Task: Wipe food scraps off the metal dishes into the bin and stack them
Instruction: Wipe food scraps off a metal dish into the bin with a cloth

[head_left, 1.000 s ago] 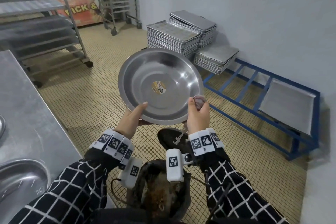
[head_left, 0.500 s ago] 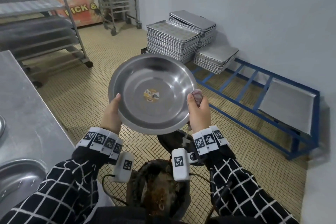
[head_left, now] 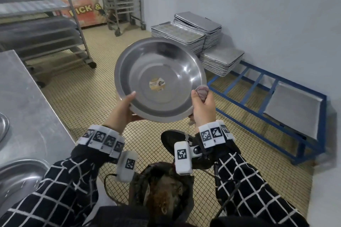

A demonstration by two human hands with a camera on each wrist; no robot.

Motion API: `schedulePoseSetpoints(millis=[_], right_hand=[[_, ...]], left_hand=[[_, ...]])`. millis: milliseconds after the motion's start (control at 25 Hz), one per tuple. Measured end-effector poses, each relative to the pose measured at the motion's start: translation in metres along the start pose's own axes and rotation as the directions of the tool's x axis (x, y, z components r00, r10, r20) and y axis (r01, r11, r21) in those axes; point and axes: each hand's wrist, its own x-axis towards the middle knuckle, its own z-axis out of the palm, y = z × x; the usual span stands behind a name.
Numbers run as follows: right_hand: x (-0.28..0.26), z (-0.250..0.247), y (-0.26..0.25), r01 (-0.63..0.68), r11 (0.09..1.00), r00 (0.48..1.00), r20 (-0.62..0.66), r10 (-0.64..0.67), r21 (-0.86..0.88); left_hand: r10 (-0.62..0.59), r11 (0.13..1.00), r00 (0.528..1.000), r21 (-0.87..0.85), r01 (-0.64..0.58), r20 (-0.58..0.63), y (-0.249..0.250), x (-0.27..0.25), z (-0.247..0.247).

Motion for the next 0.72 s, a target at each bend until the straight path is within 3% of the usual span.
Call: schedulePoseSetpoints(millis=[80, 160, 320, 400, 560, 640, 720], right_hand=[[0.005, -0.009, 0.004, -0.009, 0.999, 0.992, 0.124, 0.015, -0.051], [0.004, -0.011, 0.008, -0.029, 0.997, 0.975, 0.219, 0.045, -0.072], [-0.002, 0.002, 0.007, -0.032, 0.997, 0.983, 0.180, 0.045, -0.072], [-0.007, 0.013, 0.006, -0.040, 0.998, 0.986, 0.160, 0.046, -0.041], [-0.013, 0.033, 0.013, -0.136, 0.988, 0.988, 0.088, 0.128, 0.080], [-0.015, 0.037, 0.015, -0.175, 0.978, 0.984, 0.065, 0.168, 0.118], [-0.013, 0.034, 0.014, -0.198, 0.972, 0.980, 0.042, 0.195, 0.125]], left_hand=[[0.038, 0.995, 0.999, -0.089, -0.041, -0.035, 0.008, 0.002, -0.023], [-0.015, 0.998, 0.995, -0.065, 0.009, -0.096, 0.010, 0.006, -0.039], [-0.057, 0.998, 0.954, 0.000, 0.059, -0.294, -0.005, 0.016, -0.045], [-0.070, 0.998, 0.942, -0.032, 0.063, -0.328, -0.004, 0.013, -0.031], [-0.092, 0.996, 0.977, 0.004, 0.095, -0.192, -0.013, 0.002, 0.002], [-0.106, 0.988, 0.992, 0.103, 0.112, -0.065, -0.020, -0.002, 0.009], [-0.085, 0.980, 0.996, 0.181, 0.087, -0.014, -0.019, 0.000, 0.005]])
